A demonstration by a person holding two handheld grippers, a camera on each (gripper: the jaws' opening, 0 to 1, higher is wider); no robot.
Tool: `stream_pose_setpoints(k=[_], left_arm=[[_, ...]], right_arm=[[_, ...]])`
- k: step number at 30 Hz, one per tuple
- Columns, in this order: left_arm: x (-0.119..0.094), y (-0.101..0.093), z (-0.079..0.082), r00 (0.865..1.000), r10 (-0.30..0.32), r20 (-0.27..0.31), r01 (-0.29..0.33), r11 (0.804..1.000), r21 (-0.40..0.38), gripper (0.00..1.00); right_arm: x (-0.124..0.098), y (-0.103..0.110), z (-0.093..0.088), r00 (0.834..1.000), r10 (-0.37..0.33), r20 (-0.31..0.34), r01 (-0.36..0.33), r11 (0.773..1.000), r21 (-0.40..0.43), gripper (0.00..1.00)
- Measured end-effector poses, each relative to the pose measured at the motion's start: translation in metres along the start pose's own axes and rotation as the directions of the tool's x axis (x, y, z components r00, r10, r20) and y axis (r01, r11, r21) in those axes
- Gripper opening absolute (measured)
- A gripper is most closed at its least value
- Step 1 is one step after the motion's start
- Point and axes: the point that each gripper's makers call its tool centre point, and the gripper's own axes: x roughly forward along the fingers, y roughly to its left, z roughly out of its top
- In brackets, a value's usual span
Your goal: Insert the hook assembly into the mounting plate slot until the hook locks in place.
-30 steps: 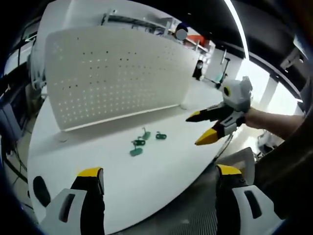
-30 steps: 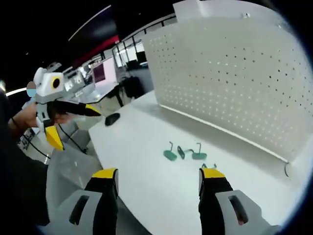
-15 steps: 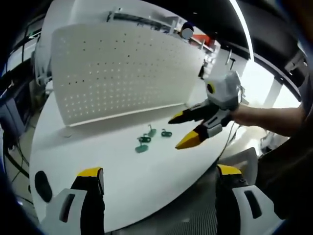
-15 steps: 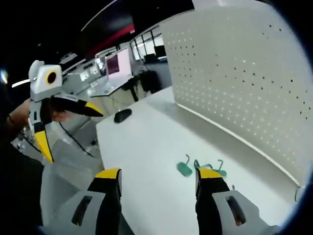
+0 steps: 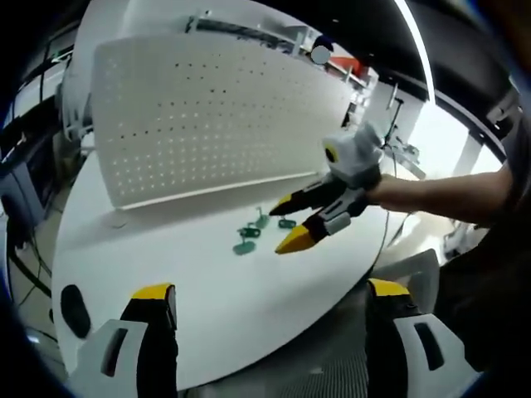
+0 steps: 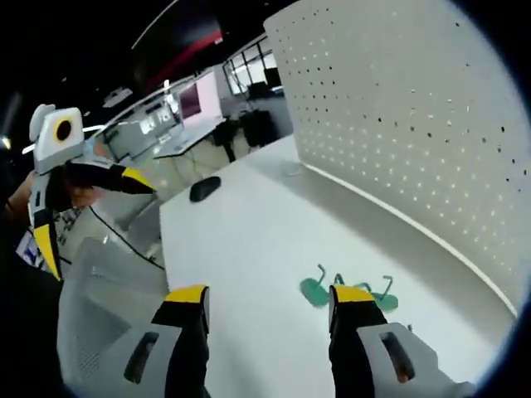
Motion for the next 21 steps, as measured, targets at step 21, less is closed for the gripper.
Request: stream_pose_setpoints(k=[21], left_arm=[[0.008, -0.009, -0.014, 0.999, -0.024, -0.028, 0.023, 0.998, -0.05, 0.95]], right_arm=[[0.053, -0.018, -0.01, 0.99, 0.079, -0.116, -0.08, 0.997, 0.001, 0.56]])
